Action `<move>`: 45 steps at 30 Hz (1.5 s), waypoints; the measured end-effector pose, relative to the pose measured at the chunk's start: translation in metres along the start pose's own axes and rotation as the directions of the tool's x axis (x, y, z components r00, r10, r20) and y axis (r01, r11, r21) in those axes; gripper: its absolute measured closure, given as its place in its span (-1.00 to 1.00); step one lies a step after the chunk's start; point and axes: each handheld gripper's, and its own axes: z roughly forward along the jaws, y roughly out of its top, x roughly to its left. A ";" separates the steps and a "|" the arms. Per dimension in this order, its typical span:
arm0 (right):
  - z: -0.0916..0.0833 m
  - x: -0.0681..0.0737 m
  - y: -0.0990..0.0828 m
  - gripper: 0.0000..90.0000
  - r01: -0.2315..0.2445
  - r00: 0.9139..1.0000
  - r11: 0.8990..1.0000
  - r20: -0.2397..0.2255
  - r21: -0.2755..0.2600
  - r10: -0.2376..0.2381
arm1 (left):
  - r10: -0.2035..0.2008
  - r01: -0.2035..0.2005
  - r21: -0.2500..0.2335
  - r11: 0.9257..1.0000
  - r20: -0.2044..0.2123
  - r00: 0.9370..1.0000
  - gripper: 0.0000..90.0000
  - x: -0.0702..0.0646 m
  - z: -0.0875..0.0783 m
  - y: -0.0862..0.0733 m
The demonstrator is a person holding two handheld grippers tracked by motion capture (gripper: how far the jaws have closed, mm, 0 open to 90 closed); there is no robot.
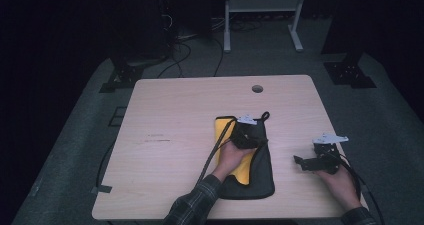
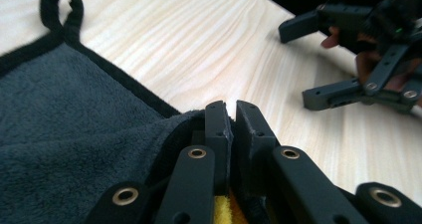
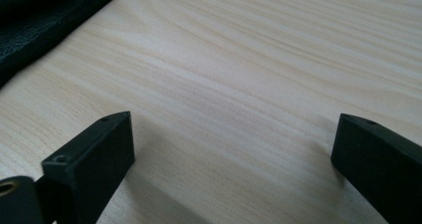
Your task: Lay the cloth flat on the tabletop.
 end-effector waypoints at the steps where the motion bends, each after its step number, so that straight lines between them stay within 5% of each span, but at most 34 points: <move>1: 0.000 0.000 0.000 -0.95 0.001 1.000 1.000 0.000 0.000 -0.001 | -0.001 0.001 0.008 1.000 -0.001 1.000 0.86 0.000 0.002 0.000; 5: 0.000 0.000 0.000 -0.95 0.001 1.000 1.000 0.000 0.000 -0.001 | -0.004 0.004 0.034 0.999 -0.007 1.000 0.83 0.000 0.007 0.000; 8: 0.000 0.000 0.000 -0.95 0.001 1.000 1.000 0.000 0.000 -0.001 | -0.003 0.003 0.009 1.000 -0.001 1.000 0.61 0.000 0.000 0.002; 12: 0.000 0.000 0.000 -0.95 0.002 1.000 1.000 -0.002 0.000 -0.002 | 0.018 -0.019 -0.034 0.999 -0.028 0.999 0.39 -0.003 -0.026 0.006; 17: 0.000 0.000 0.000 -0.95 0.002 1.000 1.000 -0.002 0.000 -0.002 | 0.036 -0.039 -0.028 0.999 -0.077 0.996 0.27 -0.001 -0.066 -0.005; 21: 0.000 0.000 0.000 -0.95 0.002 1.000 1.000 -0.002 0.000 -0.002 | 0.051 -0.052 -0.003 0.999 -0.163 0.985 0.20 0.001 -0.090 -0.027; 26: -0.001 0.000 0.000 -0.95 0.000 1.000 1.000 -0.002 0.000 0.000 | 0.024 -0.018 0.024 1.000 -0.248 0.968 0.16 0.011 -0.114 -0.053; 28: -0.001 0.000 -0.001 -0.95 0.001 1.000 1.000 -0.002 -0.001 -0.001 | -0.005 0.008 0.010 1.000 -0.256 0.967 0.16 0.015 -0.119 -0.060; 32: -0.001 0.000 -0.001 -0.95 0.001 1.000 1.000 -0.002 -0.001 -0.001 | 0.010 0.000 0.036 0.999 -0.295 0.955 0.17 0.016 -0.119 -0.065; 36: -0.001 0.000 -0.001 -0.95 0.001 1.000 1.000 -0.002 -0.001 -0.001 | 0.049 -0.023 0.083 0.996 -0.333 0.942 0.30 0.014 -0.112 -0.066; 39: -0.001 0.000 -0.001 -0.95 0.001 1.000 1.000 -0.002 -0.001 -0.001 | 0.084 -0.048 0.110 0.993 -0.355 0.931 0.60 0.013 -0.111 -0.066; 42: -0.001 0.000 -0.001 -0.95 0.001 1.000 1.000 -0.002 -0.001 -0.001 | 0.077 -0.039 0.115 0.993 -0.343 0.936 0.92 0.016 -0.113 -0.067; 45: -0.001 0.000 -0.001 -0.95 0.001 1.000 1.000 -0.002 -0.001 -0.001 | 0.062 -0.029 0.103 0.994 -0.338 0.939 0.96 0.018 -0.116 -0.067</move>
